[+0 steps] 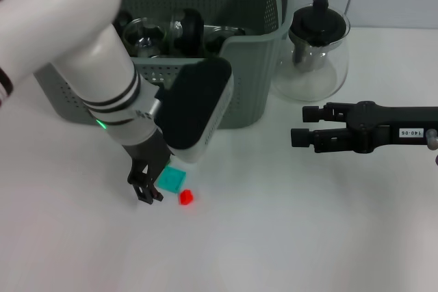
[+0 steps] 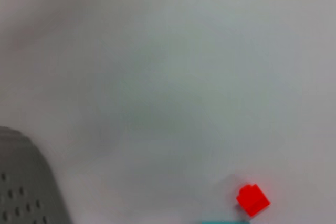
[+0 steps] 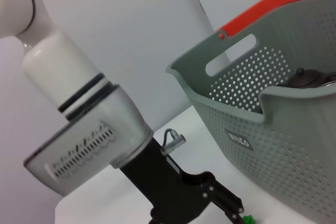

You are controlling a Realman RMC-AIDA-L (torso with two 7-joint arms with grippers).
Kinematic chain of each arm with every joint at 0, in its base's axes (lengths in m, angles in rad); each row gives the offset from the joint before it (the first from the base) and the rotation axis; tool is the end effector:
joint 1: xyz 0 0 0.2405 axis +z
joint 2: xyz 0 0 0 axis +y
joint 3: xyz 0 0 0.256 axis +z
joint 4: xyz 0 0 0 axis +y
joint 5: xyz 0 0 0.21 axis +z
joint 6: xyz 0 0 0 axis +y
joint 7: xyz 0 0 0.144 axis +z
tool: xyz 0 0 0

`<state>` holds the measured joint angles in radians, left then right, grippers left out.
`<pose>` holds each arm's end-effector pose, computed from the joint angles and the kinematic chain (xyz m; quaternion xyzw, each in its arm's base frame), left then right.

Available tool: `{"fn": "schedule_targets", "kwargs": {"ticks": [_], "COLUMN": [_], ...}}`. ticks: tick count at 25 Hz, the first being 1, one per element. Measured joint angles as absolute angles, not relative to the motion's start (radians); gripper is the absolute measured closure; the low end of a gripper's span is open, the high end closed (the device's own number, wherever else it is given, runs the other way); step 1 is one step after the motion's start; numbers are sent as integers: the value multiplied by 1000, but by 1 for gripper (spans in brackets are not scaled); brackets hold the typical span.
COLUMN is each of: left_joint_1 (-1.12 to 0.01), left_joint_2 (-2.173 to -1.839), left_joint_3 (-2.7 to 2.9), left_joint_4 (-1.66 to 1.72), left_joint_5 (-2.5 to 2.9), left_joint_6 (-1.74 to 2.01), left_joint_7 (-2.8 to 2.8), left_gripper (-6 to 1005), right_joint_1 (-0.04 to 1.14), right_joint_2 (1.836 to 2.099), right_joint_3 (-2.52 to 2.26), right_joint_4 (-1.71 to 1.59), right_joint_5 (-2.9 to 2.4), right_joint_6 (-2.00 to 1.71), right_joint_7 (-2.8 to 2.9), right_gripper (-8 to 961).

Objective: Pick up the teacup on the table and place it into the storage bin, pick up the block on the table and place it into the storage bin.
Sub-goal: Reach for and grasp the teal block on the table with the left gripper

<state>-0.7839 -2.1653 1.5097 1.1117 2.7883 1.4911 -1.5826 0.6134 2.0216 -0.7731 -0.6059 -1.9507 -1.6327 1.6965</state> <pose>-0.1623 0.3618 -0.0595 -0.9227 0.2110 0.3226 0.0016 0.2338 0.3418 0.0054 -0.9157 0.3114 0.2524 0.0279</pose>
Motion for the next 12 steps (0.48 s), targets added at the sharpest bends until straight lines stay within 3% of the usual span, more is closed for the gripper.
{"fn": "schedule_targets", "kwargs": {"ticks": [12], "left_joint_1": [-837], "left_joint_2": [-2170], "left_joint_3": [1566], "left_joint_4": [1002], "left_joint_5": [2796], "left_joint_6": [1412], "left_joint_7": [-1584], "left_gripper": [155], "right_joint_1": [608], "right_joint_2": [2028], "right_joint_3": [-765], "right_joint_4": [-604], "right_joint_5": [-1950], "right_joint_6": [-1624], "right_joint_7": [1677], "right_gripper": [9]}}
